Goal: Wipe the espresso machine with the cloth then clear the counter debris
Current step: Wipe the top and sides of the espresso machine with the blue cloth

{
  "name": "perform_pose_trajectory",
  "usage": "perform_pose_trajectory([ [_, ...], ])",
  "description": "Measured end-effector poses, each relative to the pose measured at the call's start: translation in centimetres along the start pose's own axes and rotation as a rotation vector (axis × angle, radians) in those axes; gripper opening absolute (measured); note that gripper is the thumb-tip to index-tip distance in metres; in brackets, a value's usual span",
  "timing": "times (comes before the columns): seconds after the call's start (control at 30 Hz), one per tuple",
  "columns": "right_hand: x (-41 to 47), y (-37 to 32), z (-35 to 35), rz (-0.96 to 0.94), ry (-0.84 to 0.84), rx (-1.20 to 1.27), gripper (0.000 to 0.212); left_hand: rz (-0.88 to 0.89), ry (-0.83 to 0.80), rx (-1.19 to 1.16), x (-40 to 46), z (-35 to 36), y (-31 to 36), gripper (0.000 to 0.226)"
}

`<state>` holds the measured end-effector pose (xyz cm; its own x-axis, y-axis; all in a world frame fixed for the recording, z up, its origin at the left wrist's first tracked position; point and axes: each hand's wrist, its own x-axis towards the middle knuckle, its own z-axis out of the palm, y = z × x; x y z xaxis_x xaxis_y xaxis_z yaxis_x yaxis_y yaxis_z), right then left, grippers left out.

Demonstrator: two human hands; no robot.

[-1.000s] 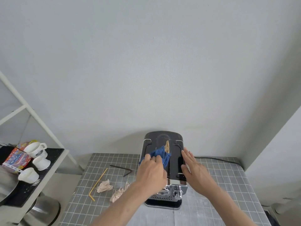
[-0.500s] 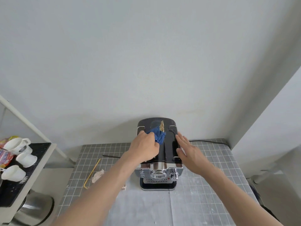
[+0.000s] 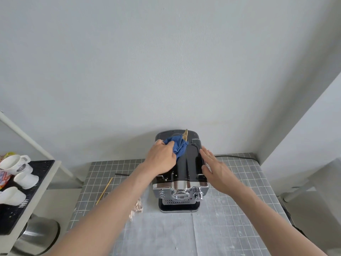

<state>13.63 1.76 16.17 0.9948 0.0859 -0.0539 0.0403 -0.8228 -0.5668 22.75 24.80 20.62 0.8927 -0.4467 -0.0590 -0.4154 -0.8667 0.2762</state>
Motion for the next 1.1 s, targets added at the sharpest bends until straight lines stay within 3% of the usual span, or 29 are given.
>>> perform_pose_trajectory([
  [0.17,-0.3,0.1,0.6,0.002,0.021,-0.099,0.061,0.061,0.01,0.071,-1.9,-0.9,0.5,0.016],
  [0.5,-0.3,0.3,0.8,-0.011,0.033,-0.077,0.059,0.419,0.066,0.14,-10.7,1.7,0.5,0.023],
  [0.63,0.0,0.5,0.7,-0.015,0.02,-0.035,0.061,0.371,0.172,0.153,-11.4,3.4,0.0,0.019],
  [0.77,-0.2,0.4,0.6,-0.031,0.027,0.012,0.061,0.34,0.168,0.076,-10.6,2.8,1.0,0.045],
  [0.87,-0.2,0.3,0.5,-0.033,0.027,0.025,0.061,0.41,0.093,0.189,-10.6,2.8,0.8,0.042],
  [1.0,0.0,0.4,0.4,-0.03,0.026,0.023,0.061,0.404,0.025,0.363,-12.1,4.0,0.1,0.077],
  [1.1,0.0,0.4,0.5,-0.037,0.029,0.032,0.061,0.381,0.075,0.328,-11.1,4.5,0.0,0.065],
])
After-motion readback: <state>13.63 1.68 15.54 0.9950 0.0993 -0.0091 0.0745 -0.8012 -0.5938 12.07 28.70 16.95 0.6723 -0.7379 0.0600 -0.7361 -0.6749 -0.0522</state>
